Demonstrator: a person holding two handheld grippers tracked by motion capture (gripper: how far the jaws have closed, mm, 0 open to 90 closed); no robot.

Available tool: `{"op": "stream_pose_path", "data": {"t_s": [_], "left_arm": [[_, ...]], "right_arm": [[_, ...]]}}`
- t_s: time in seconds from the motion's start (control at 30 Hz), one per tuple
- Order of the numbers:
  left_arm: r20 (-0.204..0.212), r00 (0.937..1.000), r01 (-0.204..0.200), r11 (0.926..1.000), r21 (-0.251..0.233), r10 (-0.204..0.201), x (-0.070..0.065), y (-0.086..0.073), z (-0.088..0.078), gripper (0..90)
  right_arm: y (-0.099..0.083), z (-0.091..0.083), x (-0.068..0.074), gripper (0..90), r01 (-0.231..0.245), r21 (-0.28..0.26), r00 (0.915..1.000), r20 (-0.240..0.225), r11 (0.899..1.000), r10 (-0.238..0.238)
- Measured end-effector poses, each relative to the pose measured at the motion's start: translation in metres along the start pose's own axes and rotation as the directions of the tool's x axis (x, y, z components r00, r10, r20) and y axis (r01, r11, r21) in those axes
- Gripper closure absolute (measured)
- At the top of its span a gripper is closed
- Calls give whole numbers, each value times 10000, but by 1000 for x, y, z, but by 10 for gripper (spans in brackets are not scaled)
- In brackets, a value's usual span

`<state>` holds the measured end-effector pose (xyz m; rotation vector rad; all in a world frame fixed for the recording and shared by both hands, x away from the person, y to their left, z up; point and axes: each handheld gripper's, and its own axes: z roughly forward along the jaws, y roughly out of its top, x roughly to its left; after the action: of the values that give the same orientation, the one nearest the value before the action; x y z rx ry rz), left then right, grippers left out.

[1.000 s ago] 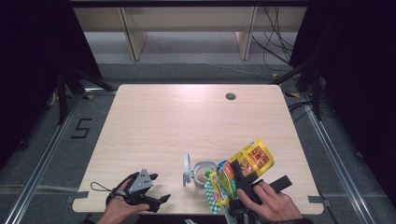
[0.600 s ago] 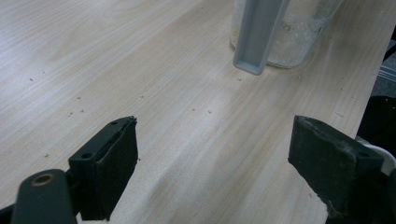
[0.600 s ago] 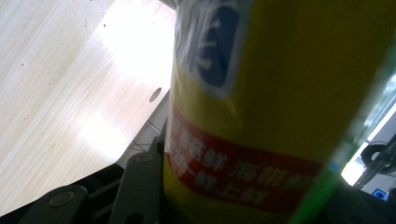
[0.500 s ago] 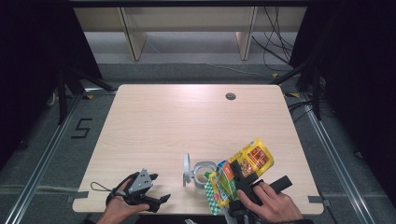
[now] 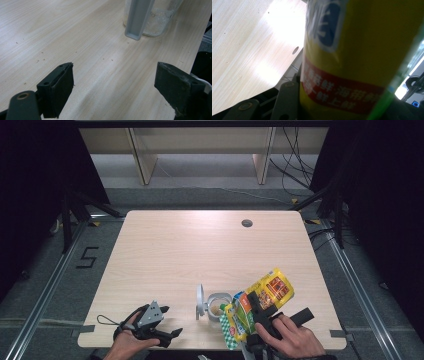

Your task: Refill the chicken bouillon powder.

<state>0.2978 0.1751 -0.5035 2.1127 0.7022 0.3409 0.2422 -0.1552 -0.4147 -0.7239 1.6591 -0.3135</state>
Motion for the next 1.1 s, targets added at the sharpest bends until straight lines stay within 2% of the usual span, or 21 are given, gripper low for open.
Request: {"op": "stream_pose_path", "data": {"t_s": [0.07, 0.1, 0.13, 0.17, 0.23, 0.3, 0.47, 0.5, 0.53, 0.6, 0.63, 0.67, 0.7, 0.77, 0.8, 0.83, 0.87, 0.9, 0.97, 1.0, 1.1], "left_arm": [[48, 9999, -152, 9999, 43, 152, 1, 0, 0, 151], [35, 9991, -416, 9991, 125, 416, 2, 0, -1, 151], [44, 9991, -431, 9990, 146, 430, 2, 1, -1, 151], [51, 9995, -304, 9995, 41, 303, 2, 1, 0, 151], [42, 9995, -302, 9995, 51, 302, 2, 1, 0, 151], [53, 9991, -428, 9990, 132, 427, 3, 1, -1, 151], [26, 9999, -125, 9998, 136, 124, 1, 0, -1, 151], [71, 9999, -88, 10000, 17, 87, 0, 0, 0, 151], [67, 9995, -323, 9995, 28, 323, 2, 1, 0, 151], [51, 9991, -421, 9990, 129, 420, 3, 0, -1, 151], [38, 9999, -119, 9998, 139, 118, 1, 0, -1, 151], [62, 10000, -12, 10000, 27, 12, 0, 0, 0, 151], [67, 9995, -296, 9996, 28, 296, 2, 1, 0, 151], [57, 9991, -411, 9991, 134, 410, 3, 0, -1, 151], [24, 9999, -114, 9998, 141, 114, 1, 0, -1, 151], [45, 10000, 2, 10000, 20, -2, 0, 0, 0, 151], [71, 9998, -203, 9998, 21, 202, 1, 0, 0, 151], [41, 10000, -4, 10000, 39, 4, 0, 0, 0, 151], [30, 9999, -114, 9998, 133, 114, 1, 0, 0, 151], [48, 10000, 10, 10000, 24, -10, 0, 0, 0, 151], [62, 9991, -418, 9990, 137, 418, 3, 0, -1, 151]], "right_arm": [[0, 0, 0, 612, 1, -17, 9999, -113, 10000, -1], [0, 0, 0, 612, 29, 31, 10000, 9, 10000, -29], [0, 0, 0, 612, 18, 41, 10000, -10, 10000, -18], [0, 0, 0, 612, -9, 21, 10000, 15, 10000, 9], [0, 0, 0, 613, 5, 12, 10000, 10, 10000, -5], [0, -1, 0, 614, 17, 6, 10000, -16, 10000, -17], [0, 0, 0, 615, 9, 17, 10000, -36, 10000, -8], [0, 0, 0, 615, -23, 1, 10000, -24, 10000, 23], [0, 0, 0, 615, -32, -2, 10000, -6, 10000, 32], [0, 0, 0, 615, 6, 24, 10000, -32, 10000, -6], [0, 0, 0, 615, 1, 18, 10000, -38, 10000, -1], [0, -1, 0, 615, -50, -22, 9999, -109, 10000, 50], [-1, -1, 0, 615, -64, -43, 9998, -162, 10000, 63], [0, -1, 0, 616, -6, 1, 10000, 1, 10000, 6], [0, -1, 0, 615, -8, 0, 10000, -29, 10000, 8], [0, -1, 0, 615, -25, -13, 10000, -13, 10000, 25], [0, -1, 0, 616, -45, -16, 10000, 11, 10000, 45], [0, 0, 0, 619, 10, 5, 10000, -4, 10000, -10], [0, 0, 0, 619, 25, -12, 9998, -174, 10000, -25], [-1, 0, 0, 619, 23, -20, 9999, -165, 10000, -23], [-1, 0, 0, 619, 11, 7, 9998, -187, 10000, -11]]}}
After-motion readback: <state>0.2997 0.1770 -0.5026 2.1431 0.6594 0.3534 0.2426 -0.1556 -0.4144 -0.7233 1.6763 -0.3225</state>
